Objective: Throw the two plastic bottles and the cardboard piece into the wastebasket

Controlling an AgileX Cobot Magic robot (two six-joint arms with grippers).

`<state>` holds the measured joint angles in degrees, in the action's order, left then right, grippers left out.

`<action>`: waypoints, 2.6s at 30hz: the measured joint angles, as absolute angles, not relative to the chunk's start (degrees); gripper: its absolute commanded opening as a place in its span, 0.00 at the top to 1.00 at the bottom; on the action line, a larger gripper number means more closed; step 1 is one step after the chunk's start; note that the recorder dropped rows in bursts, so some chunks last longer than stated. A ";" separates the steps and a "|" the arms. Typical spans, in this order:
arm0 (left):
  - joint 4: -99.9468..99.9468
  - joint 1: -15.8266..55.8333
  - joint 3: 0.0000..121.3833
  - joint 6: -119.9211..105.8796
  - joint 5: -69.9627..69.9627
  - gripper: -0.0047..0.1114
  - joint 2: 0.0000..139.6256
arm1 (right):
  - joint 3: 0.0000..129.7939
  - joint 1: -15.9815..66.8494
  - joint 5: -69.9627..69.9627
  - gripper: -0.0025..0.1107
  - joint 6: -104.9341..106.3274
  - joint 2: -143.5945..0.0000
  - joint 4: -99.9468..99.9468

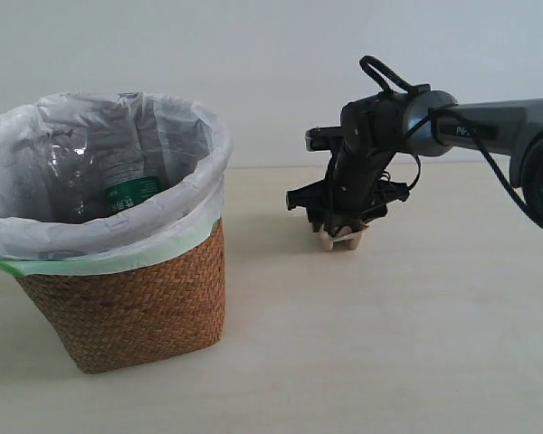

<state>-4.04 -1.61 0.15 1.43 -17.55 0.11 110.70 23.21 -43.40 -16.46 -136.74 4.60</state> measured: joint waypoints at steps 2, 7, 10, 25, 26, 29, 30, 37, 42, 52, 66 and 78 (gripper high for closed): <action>-4.04 -1.61 0.15 1.43 -17.55 0.92 0.11 | 110.70 23.21 -43.06 0.93 -16.46 -136.74 4.70; -4.04 -1.61 0.15 1.43 -17.55 0.92 0.11 | 110.89 23.21 -45.42 0.98 -15.61 -136.74 4.81; -4.04 -1.61 0.15 1.43 -17.55 0.92 0.11 | 110.98 23.21 -51.13 0.98 -15.50 -134.95 6.58; -4.04 -1.61 0.15 1.43 -17.55 0.92 0.11 | 110.98 23.21 -69.16 0.98 -21.01 -107.39 22.53; -4.04 -1.61 0.15 1.43 -17.55 0.92 0.11 | 110.98 23.21 -69.31 0.98 -21.58 -106.10 23.72; -4.04 -1.61 0.15 1.43 -17.55 0.92 0.11 | 110.98 23.21 -69.64 0.98 -23.03 -101.72 28.17; -4.04 -1.61 0.15 1.43 -17.55 0.92 0.11 | 110.98 23.21 -69.63 0.98 -23.28 -100.40 28.94; -4.04 -1.61 0.15 1.43 -17.55 0.92 0.11 | 111.23 23.21 -69.87 0.98 -24.97 -96.90 25.99; -4.04 -1.61 0.15 1.43 -17.55 0.92 0.11 | 109.54 23.44 -70.22 0.97 -25.01 -98.86 11.35; -4.04 -1.61 0.15 1.43 -17.55 0.92 0.11 | 109.22 29.79 -57.81 0.13 0.66 -100.70 -47.22; -4.04 -1.61 0.15 1.43 -17.55 0.92 0.11 | 109.22 29.79 -65.65 0.98 -1.11 -100.78 -27.45; -4.04 -1.61 0.15 1.43 -17.55 0.92 0.11 | 107.06 29.79 -66.11 0.98 -2.65 -95.43 -9.72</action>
<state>-4.04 -1.61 0.15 1.43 -17.55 0.11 107.06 29.79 -66.11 -2.65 -95.43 -9.72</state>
